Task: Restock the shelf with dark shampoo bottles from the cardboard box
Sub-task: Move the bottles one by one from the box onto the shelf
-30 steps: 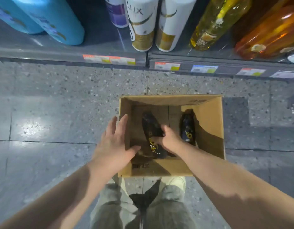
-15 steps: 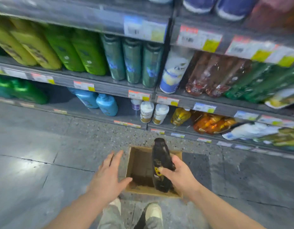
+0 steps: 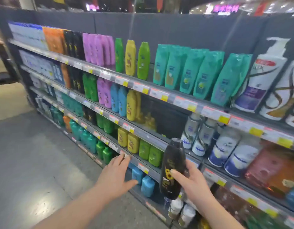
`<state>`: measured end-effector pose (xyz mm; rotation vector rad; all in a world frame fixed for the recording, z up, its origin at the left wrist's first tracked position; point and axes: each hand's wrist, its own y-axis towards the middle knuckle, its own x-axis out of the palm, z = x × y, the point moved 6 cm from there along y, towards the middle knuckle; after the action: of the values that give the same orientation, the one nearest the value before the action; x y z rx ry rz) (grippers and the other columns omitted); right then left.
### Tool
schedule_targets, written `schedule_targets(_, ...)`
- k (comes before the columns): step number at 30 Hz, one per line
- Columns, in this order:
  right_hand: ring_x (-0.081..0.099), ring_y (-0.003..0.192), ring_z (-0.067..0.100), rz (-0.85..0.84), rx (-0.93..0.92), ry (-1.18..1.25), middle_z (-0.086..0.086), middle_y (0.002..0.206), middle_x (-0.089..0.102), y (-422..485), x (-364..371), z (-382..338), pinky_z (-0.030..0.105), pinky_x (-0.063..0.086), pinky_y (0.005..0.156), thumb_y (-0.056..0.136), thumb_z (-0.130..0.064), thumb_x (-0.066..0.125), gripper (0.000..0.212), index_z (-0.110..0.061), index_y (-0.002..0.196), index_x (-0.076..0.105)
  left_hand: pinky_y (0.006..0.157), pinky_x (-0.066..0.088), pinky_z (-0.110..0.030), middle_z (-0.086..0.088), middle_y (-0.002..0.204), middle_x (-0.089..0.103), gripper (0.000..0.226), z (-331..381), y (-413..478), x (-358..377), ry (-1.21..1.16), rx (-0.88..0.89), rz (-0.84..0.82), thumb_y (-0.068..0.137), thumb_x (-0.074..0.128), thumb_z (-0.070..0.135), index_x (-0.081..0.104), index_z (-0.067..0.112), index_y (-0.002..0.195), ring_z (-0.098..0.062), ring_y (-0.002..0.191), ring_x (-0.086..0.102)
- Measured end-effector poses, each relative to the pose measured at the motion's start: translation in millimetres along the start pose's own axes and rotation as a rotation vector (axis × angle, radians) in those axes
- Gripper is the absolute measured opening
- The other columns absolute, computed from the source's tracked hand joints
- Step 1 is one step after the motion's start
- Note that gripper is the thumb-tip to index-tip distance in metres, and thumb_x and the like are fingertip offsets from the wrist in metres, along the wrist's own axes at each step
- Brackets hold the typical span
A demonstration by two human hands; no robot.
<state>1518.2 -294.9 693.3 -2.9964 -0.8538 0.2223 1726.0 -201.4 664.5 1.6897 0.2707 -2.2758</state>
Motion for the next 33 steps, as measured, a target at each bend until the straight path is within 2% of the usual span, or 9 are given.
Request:
schedule_targets(3,0.067,0.076,-0.002,-0.055,-0.108,0.021,-0.013,0.083,0.074,14.2,25.3,-58.1,0.007,0.048,0.061,0.081,0.000,0.064,0.028,-0.022,0.097,0.061,0.112,0.026,-0.033,-0.004,0.151,0.024,0.079,-18.8,1.7,-53.4,0.059,-0.042,0.085,0.077,0.054,0.058,0.026,0.022,0.143,-0.020,0.139,0.022)
schedule_targets(5,0.067,0.073,-0.003,-0.090,-0.174,0.026,-0.010,0.083,0.074,23.9,46.6,-90.9,0.006,0.046,0.058,0.080,0.002,0.064,0.030,-0.021,0.099,0.062,0.112,0.026,-0.038,-0.005,0.151,0.025,0.076,-39.0,2.7,-79.2,0.095,-0.081,0.089,0.077,0.053,0.058,0.030,0.022,0.141,-0.022,0.139,0.020)
schedule_targets(8,0.064,0.068,-0.008,-0.130,-0.255,-0.015,-0.016,0.075,0.072,40.3,86.3,-129.6,0.002,0.044,0.055,0.079,0.000,0.067,0.030,-0.027,0.092,0.061,0.111,0.027,-0.041,-0.005,0.149,0.027,0.078,-79.7,5.5,-114.3,0.125,-0.148,0.117,0.075,0.053,0.060,0.030,0.022,0.140,-0.024,0.138,0.021)
schedule_targets(13,0.067,0.069,-0.001,-0.180,-0.305,-0.035,-0.016,0.077,0.073,83.1,168.4,-164.5,0.006,0.047,0.055,0.078,-0.002,0.068,0.028,-0.028,0.089,0.064,0.112,0.023,-0.039,0.000,0.151,0.024,0.081,-164.8,12.9,-161.5,0.108,-0.214,0.183,0.075,0.053,0.062,0.027,0.024,0.141,-0.019,0.140,0.018)
schedule_targets(18,0.068,0.072,0.012,-0.178,-0.291,-0.002,-0.008,0.075,0.074,133.7,276.7,-177.0,0.023,0.052,0.068,0.075,0.004,0.069,0.028,-0.019,0.090,0.065,0.111,0.026,-0.040,0.001,0.147,0.029,0.079,-274.0,24.8,-201.2,0.114,-0.254,0.177,0.076,0.052,0.061,0.027,0.024,0.141,-0.020,0.137,0.022)
schedule_targets(22,0.065,0.063,-0.003,-0.192,-0.298,0.005,-0.014,0.070,0.072,162.8,359.6,-192.9,0.011,0.048,0.058,0.076,0.004,0.068,0.027,-0.020,0.086,0.064,0.109,0.028,-0.041,0.001,0.146,0.030,0.077,-347.3,37.3,-239.2,0.127,-0.247,0.164,0.075,0.053,0.062,0.030,0.024,0.137,-0.022,0.136,0.023)
schedule_targets(24,0.064,0.064,-0.007,-0.196,-0.304,0.013,-0.013,0.078,0.072,174.6,390.1,-202.7,0.005,0.045,0.054,0.078,0.000,0.068,0.023,-0.020,0.090,0.064,0.108,0.029,-0.041,0.002,0.146,0.031,0.073,-374.2,49.8,-258.0,0.142,-0.238,0.177,0.075,0.054,0.060,0.032,0.024,0.135,-0.022,0.135,0.024)
schedule_targets(28,0.061,0.069,-0.014,-0.183,-0.324,0.002,-0.020,0.088,0.067,206.9,426.2,-222.2,0.004,0.044,0.055,0.082,-0.007,0.065,0.024,-0.027,0.094,0.061,0.109,0.029,-0.043,0.002,0.145,0.031,0.079,-410.9,85.5,-280.2,0.120,-0.228,0.183,0.076,0.054,0.063,0.028,0.023,0.139,-0.021,0.135,0.026)
schedule_targets(33,0.065,0.070,-0.005,-0.145,-0.338,-0.001,-0.016,0.083,0.071,268.0,451.7,-237.6,0.006,0.045,0.053,0.083,-0.005,0.064,0.027,-0.028,0.098,0.062,0.110,0.029,-0.041,0.005,0.145,0.030,0.082,-448.9,138.2,-286.2,0.088,-0.186,0.203,0.076,0.052,0.066,0.024,0.025,0.141,-0.019,0.135,0.025)
